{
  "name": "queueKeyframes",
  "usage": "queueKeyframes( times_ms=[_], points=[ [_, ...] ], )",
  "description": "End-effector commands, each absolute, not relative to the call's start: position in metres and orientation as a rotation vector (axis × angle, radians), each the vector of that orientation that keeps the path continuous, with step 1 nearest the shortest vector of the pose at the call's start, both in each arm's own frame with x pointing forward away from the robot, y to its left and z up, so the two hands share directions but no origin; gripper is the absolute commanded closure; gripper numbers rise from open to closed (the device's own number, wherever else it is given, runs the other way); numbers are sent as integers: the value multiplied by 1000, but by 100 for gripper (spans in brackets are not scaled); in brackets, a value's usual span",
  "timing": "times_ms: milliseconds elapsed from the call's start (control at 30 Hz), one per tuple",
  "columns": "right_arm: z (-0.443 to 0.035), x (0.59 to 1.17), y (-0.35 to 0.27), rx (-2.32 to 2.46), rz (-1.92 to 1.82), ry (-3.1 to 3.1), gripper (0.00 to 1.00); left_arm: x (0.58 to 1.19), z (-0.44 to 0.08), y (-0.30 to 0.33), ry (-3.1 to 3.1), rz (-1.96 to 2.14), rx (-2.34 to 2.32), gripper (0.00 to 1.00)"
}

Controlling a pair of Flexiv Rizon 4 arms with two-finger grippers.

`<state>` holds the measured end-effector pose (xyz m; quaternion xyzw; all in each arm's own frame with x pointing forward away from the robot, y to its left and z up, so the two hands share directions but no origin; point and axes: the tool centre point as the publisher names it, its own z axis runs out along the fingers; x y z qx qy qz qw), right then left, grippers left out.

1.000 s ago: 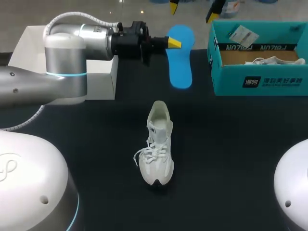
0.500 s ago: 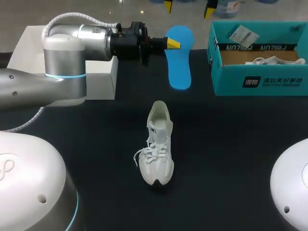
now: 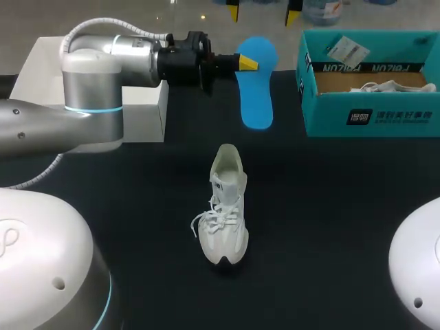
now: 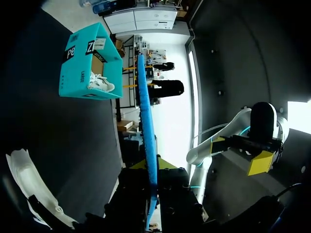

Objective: Take the shoe out of the shoebox, open the shoe tongue, remove and reinsert the insole, then place the shoe into the shoebox

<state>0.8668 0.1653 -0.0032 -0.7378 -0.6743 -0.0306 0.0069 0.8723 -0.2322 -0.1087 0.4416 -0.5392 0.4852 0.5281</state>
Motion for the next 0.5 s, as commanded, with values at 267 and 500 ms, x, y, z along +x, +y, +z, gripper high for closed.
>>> queueKeyframes(
  times_ms=[267, 500],
  points=[
    [-5, 864, 160, -2236, -319, -2087, 0, 872, -108, -232, -1296, 1160, 1065, 100],
    [-22, 856, 134, -2096, -690, -1955, 0, 874, -110, -228, -1287, 1162, 1073, 100]
  ],
)
